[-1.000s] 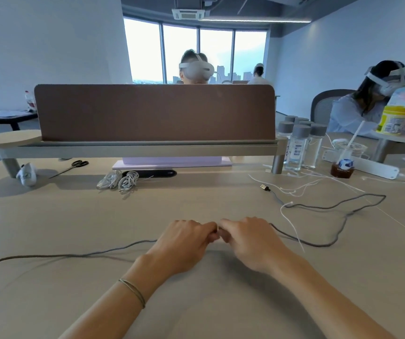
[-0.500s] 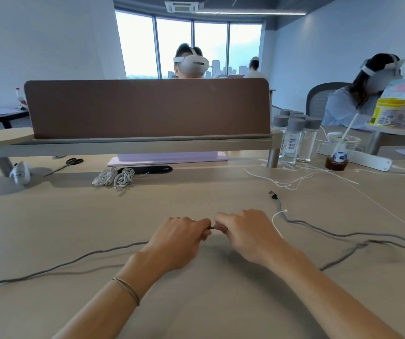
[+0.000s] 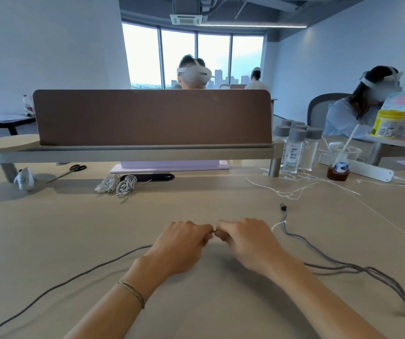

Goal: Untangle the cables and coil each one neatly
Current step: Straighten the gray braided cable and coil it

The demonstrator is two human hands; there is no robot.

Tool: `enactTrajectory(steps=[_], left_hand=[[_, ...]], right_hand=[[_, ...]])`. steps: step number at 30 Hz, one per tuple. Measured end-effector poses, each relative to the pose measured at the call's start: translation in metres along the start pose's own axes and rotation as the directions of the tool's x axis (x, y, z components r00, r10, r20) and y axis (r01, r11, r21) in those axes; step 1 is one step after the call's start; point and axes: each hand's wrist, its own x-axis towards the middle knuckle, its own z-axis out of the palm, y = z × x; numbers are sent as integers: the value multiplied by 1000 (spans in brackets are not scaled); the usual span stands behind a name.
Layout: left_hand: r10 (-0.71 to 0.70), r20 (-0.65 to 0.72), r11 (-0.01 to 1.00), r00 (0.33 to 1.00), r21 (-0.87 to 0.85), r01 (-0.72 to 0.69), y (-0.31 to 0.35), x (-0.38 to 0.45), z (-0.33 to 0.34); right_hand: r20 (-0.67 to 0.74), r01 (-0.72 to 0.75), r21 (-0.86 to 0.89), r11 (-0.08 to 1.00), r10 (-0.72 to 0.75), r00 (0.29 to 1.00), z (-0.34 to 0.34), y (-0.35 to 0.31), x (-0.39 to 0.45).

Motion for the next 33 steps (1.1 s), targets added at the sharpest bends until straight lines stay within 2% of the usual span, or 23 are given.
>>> enactTrajectory(steps=[5,8,12,14,19,23,27,33], left_hand=[[-200,-94,979,975,12,202,-51,-13,-10],[-125,-121,992,985,-48,120,-35,-12,-5],[32,-44,999,998,-40,-34,-2,-2,7],[15,-41,999,999,-32,-16,-10,0,4],[-165,-87,986,982,-47,161,-53,-8,0],[-121,-125,992,985,-45,116,-40,-10,-1],[-17,-35,999,999,-39,15,4,-6,9],[-155,-90,985,984,-86,147,-29,-6,-3]], right_hand=[[23,-142,30,989,141,990,-12,19,-7],[-30,-92,25,995,93,995,-6,11,-3],[-58,40,0,999,-40,998,7,0,1],[-46,12,8,1000,-12,999,4,3,1],[-59,-84,22,996,85,995,-8,19,-3],[-63,-88,25,996,90,994,-7,15,-4],[-23,-31,-17,999,30,999,-2,3,-3],[10,-145,30,989,145,989,-11,22,0]])
